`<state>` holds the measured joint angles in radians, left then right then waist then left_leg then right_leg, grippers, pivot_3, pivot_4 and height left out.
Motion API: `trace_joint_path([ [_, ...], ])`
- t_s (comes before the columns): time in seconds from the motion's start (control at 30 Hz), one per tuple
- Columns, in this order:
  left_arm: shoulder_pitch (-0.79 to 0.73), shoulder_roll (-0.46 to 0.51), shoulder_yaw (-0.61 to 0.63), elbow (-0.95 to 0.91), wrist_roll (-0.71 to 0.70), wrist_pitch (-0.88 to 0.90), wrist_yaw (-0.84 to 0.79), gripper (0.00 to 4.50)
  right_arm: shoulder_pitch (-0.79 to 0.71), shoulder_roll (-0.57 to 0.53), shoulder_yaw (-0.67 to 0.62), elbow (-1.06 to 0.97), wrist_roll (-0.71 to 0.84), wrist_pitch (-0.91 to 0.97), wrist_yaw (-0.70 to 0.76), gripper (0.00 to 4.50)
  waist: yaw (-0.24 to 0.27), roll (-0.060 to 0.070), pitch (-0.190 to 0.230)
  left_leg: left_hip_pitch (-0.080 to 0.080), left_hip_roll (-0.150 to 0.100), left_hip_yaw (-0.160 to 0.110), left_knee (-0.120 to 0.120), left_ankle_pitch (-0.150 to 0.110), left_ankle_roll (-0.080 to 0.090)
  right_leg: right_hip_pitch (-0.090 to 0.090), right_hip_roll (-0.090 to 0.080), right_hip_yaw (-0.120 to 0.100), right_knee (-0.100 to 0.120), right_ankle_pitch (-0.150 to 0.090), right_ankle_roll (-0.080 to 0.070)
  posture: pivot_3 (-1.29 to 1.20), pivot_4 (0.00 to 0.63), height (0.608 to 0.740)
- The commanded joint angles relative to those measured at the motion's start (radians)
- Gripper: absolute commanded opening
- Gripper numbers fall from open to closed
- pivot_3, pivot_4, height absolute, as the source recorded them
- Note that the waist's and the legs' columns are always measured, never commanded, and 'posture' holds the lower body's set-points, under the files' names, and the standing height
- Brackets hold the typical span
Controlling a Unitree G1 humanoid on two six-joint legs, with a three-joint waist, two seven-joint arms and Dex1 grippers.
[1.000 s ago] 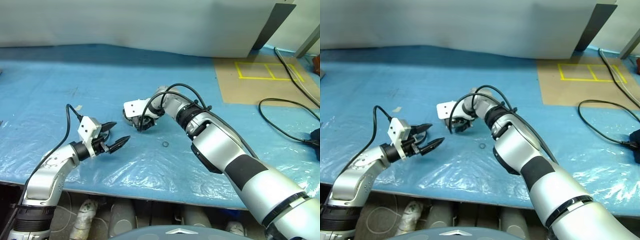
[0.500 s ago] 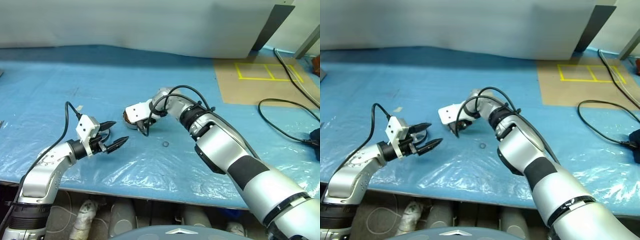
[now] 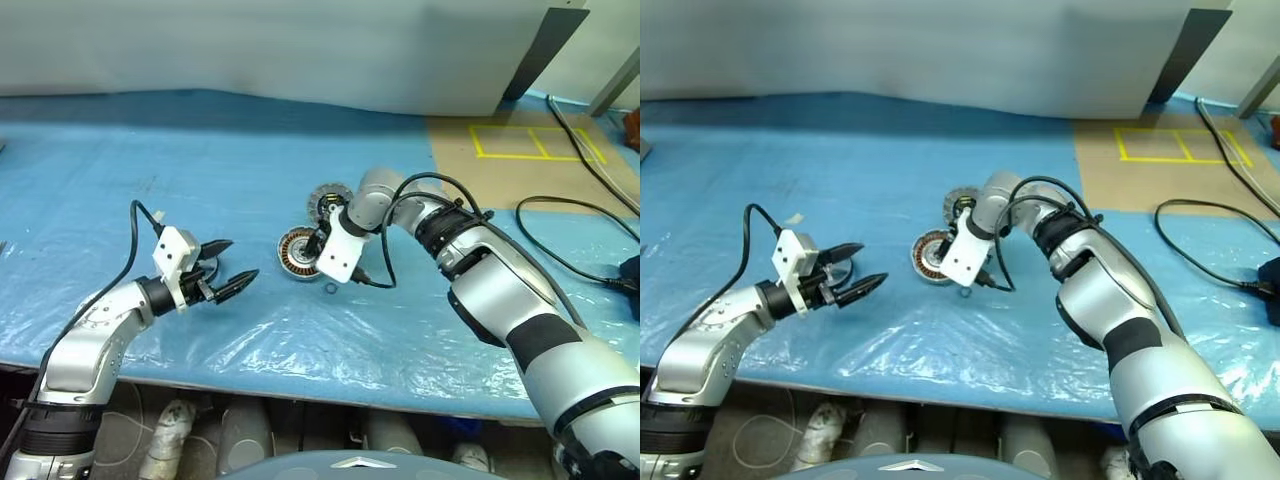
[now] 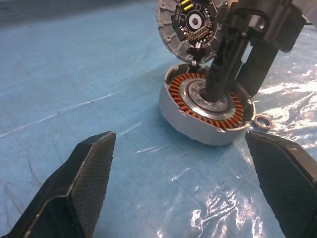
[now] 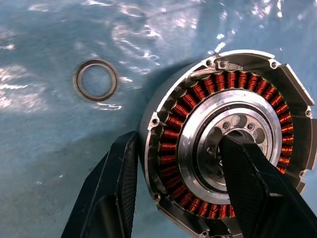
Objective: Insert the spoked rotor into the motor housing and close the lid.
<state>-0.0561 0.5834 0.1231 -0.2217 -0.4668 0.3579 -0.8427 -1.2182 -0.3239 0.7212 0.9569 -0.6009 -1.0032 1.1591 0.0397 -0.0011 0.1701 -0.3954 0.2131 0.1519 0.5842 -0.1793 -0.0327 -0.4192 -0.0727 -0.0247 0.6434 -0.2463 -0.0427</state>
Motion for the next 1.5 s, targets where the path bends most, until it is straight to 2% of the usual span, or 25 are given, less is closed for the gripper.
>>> trace_joint_path([
  [0.03,-0.008,0.002,0.011,-0.031,-0.017,0.001,0.000,4.41,0.020,-0.010,0.039,-0.072,-0.019,-0.117,-0.043,2.14,0.000,0.000,0.000,0.000,0.000,0.000,0.000,0.000,0.000,0.000,0.000,0.000,0.000,0.000,0.000,0.00,0.150,0.740],
  [0.17,-0.003,0.003,0.014,-0.039,-0.023,0.008,0.003,4.41,0.010,-0.020,0.065,-0.094,-0.033,-0.178,-0.064,2.14,-0.001,0.000,0.000,0.000,0.000,0.000,0.000,0.000,0.000,0.000,0.000,0.000,0.000,0.000,0.000,0.00,0.150,0.740],
  [0.4,0.026,0.001,0.009,-0.068,-0.026,0.015,0.016,4.41,0.033,-0.022,0.096,-0.133,0.093,-0.184,0.031,2.14,-0.002,0.000,0.000,0.000,0.000,0.000,0.000,0.000,0.000,0.000,0.000,0.000,0.000,0.000,0.000,0.00,0.150,0.740],
  [0.57,0.029,0.002,0.008,-0.079,-0.032,0.023,0.019,4.41,0.027,-0.022,0.101,-0.133,0.068,-0.198,0.005,2.14,-0.002,0.000,0.000,0.000,0.000,0.000,0.001,0.000,0.000,0.000,0.000,0.000,0.000,0.000,0.000,0.00,0.150,0.740],
  [0.8,0.020,0.000,0.000,-0.078,-0.033,0.028,0.016,4.41,0.037,-0.021,0.092,-0.184,0.056,-0.191,-0.029,4.48,-0.001,0.000,0.000,0.000,0.000,0.000,0.001,0.000,0.000,0.000,0.000,0.000,0.000,0.000,0.000,0.00,0.150,0.740],
  [0.93,0.013,0.004,-0.003,-0.068,-0.032,0.029,0.006,4.41,0.029,-0.062,0.087,-0.240,0.066,-0.207,-0.040,4.48,-0.001,0.000,0.000,0.000,0.000,0.000,0.001,0.000,0.000,0.000,0.000,0.001,0.000,0.000,0.000,0.00,0.150,0.740],
  [1.2,-0.021,0.007,-0.019,-0.041,-0.032,0.031,-0.027,4.41,0.038,-0.254,0.099,-0.467,0.251,-0.213,0.029,4.48,0.001,-0.001,0.000,-0.002,0.000,0.000,0.005,0.000,0.001,0.000,0.000,0.001,0.000,0.000,0.000,0.00,0.150,0.740],
  [1.27,-0.022,0.008,-0.021,-0.044,-0.036,0.034,-0.036,4.41,0.069,-0.330,0.079,-0.537,0.317,-0.148,0.061,4.48,0.002,-0.001,0.000,-0.002,0.000,0.000,0.005,0.000,0.001,0.000,0.000,0.001,0.000,0.000,0.000,0.00,0.150,0.740],
  [1.33,-0.016,0.010,-0.025,-0.058,-0.038,0.036,-0.045,4.41,0.147,-0.428,0.043,-0.638,0.430,0.007,0.114,4.48,0.006,-0.002,0.000,-0.002,0.000,0.000,0.005,0.000,0.001,0.001,0.000,0.001,0.000,0.000,0.000,0.00,0.150,0.740],
  [1.4,-0.008,0.012,-0.030,-0.077,-0.045,0.041,-0.055,4.41,0.254,-0.505,-0.026,-0.741,0.543,0.244,0.138,4.48,0.009,-0.002,0.000,-0.002,-0.001,-0.001,0.005,0.000,0.001,0.002,0.000,0.001,-0.001,0.000,0.000,0.00,0.150,0.740],
  [1.5,0.008,0.030,-0.037,-0.104,-0.051,0.050,-0.080,4.41,0.432,-0.570,-0.186,-0.911,0.714,0.702,0.064,4.48,0.008,-0.002,0.000,-0.001,-0.001,-0.001,0.003,0.000,0.001,0.002,0.000,0.001,-0.002,0.000,0.000,0.00,0.150,0.740],
])
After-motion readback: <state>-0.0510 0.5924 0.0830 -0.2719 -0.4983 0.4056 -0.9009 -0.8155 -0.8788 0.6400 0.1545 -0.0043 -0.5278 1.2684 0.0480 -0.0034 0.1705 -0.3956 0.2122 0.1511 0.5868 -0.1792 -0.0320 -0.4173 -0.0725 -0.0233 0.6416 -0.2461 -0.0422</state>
